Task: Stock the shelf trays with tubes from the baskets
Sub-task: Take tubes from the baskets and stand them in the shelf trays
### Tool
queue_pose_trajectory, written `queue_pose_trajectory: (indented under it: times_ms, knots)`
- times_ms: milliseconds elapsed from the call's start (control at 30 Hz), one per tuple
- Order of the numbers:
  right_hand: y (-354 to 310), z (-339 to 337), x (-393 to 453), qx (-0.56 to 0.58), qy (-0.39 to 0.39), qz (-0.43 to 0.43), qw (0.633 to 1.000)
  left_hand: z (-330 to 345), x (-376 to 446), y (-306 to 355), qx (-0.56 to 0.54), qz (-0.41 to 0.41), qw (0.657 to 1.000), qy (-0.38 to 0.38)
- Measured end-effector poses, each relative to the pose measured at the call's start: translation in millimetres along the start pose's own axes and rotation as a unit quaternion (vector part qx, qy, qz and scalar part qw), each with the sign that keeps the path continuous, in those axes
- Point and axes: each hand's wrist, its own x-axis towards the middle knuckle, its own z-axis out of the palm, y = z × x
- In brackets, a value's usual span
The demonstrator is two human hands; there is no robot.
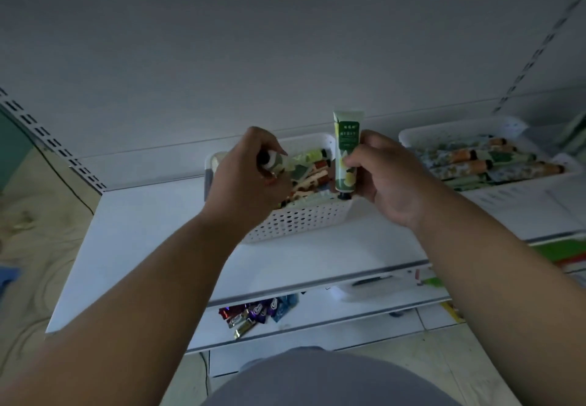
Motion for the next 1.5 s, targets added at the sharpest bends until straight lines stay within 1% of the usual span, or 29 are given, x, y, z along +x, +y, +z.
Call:
queue_pose_trajectory:
  times_ms: [33,100,200,267,367,467,533,633,667,733,800,900,967,1000,1067,1200,1300,1400,1500]
  knots:
    - [-1.5,-7.5,-5.5,-0.001,0.006,-0.007,1.000,6.2,-8.2,11.6,-0.048,-0.015,0.998,0.024]
    - [-2.6,-26.1,-19.0,-0.002,0.016,-0.020,1.000,25.0,-18.0,30.6,-0.102,-0.058,0.992,0.047]
    - [-3.9,-67.0,-45.8,-0.003,0.045,-0.046,0.998,64.0,-24.3,56.3,-0.149,-0.124,0.980,0.040]
    - [-3.8,-99.8,-66.8,-0.014,0.068,-0.072,0.995,93.0,-30.9,75.9,-0.166,-0.144,0.975,0.017]
    - [-6.9,-166.6,-101.7,-0.031,0.101,-0.102,0.989,152.5,-41.9,116.0,-0.180,-0.151,0.972,-0.023]
    - [-15.4,-237.9,-132.6,-0.044,0.130,-0.107,0.985,216.0,-54.3,165.2,-0.216,-0.159,0.962,-0.055]
    - [-23.1,-287.4,-150.3,-0.050,0.153,-0.112,0.981,256.5,-61.7,201.7,-0.213,-0.150,0.962,-0.083]
    - [-30.6,-345.6,-161.2,-0.074,0.190,-0.121,0.972,303.2,-63.3,244.9,-0.208,-0.130,0.963,-0.114]
    - [-30.5,-361.7,-161.1,-0.080,0.202,-0.119,0.969,316.2,-60.8,256.2,-0.208,-0.135,0.962,-0.118]
    - [-27.7,-386.0,-155.1,-0.080,0.221,-0.111,0.966,334.2,-53.7,270.7,-0.215,-0.145,0.958,-0.121]
    - [-26.2,-407.7,-142.7,-0.070,0.237,-0.094,0.965,349.8,-44.0,276.9,-0.212,-0.127,0.961,-0.124]
    - [-30.1,-436.0,-122.5,-0.089,0.285,-0.093,0.950,368.7,-19.2,284.2,-0.234,-0.117,0.954,-0.148]
    - [-31.3,-457.3,-109.5,-0.134,0.311,-0.108,0.935,389.9,0.8,286.4,-0.218,-0.108,0.957,-0.157]
    - [-33.8,-466.8,-104.9,-0.172,0.314,-0.116,0.927,400.1,8.1,289.5,-0.218,-0.111,0.958,-0.150]
    - [-40.8,-484.3,-96.9,-0.242,0.306,-0.127,0.912,414.3,17.2,295.4,-0.230,-0.121,0.956,-0.136]
    - [-56.0,-517.2,-71.0,-0.341,0.260,-0.130,0.894,442.0,22.7,292.5,-0.233,-0.161,0.951,-0.127]
    - [-56.1,-535.4,-46.6,-0.410,0.228,-0.170,0.866,460.8,26.2,295.3,-0.239,-0.200,0.945,-0.101]
    - [-51.4,-550.1,-23.4,-0.484,0.160,-0.223,0.831,480.2,20.9,301.4,-0.230,-0.237,0.943,-0.051]
    - [-44.4,-563.5,-4.1,-0.528,0.093,-0.243,0.808,495.8,13.6,305.1,-0.212,-0.263,0.941,-0.014]
